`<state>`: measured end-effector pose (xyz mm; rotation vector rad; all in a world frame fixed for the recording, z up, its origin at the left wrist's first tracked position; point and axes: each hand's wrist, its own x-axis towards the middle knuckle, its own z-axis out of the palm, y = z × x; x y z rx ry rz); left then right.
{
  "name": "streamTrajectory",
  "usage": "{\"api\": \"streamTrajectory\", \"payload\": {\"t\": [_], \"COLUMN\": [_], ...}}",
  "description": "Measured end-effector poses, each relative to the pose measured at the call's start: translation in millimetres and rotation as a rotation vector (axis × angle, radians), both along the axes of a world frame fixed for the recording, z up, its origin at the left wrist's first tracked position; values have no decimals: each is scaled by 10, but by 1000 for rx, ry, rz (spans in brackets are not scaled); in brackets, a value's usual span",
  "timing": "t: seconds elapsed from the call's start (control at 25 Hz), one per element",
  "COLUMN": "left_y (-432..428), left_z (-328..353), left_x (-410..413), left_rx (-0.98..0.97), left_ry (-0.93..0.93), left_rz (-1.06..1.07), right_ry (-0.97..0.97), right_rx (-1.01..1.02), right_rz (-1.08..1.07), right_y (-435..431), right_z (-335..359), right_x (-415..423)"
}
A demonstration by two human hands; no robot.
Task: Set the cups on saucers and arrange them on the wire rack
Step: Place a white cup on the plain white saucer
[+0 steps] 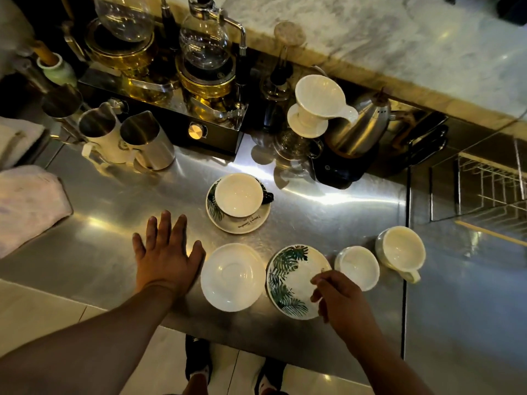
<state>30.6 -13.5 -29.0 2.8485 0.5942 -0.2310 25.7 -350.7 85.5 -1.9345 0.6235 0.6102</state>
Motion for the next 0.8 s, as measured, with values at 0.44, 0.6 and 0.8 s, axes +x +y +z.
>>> {"api": "streamTrajectory", "payload": {"t": [0.44, 0.6, 0.8], "left_y": [-17, -18, -32], "left_z": [15, -2, 7], "left_x": [-20, -27, -33], "left_rx": [14, 25, 27], "left_ry": [-6, -16, -32], "left_rz": [1, 0, 8], "right_ry": [68, 23, 6], "right_rx": [-121, 18, 201], "right_rz": [-293, -378, -469], "right_y": [-390, -402, -412], "right_z": [-362, -427, -456], "right_x": [-279, -314, -308]}}
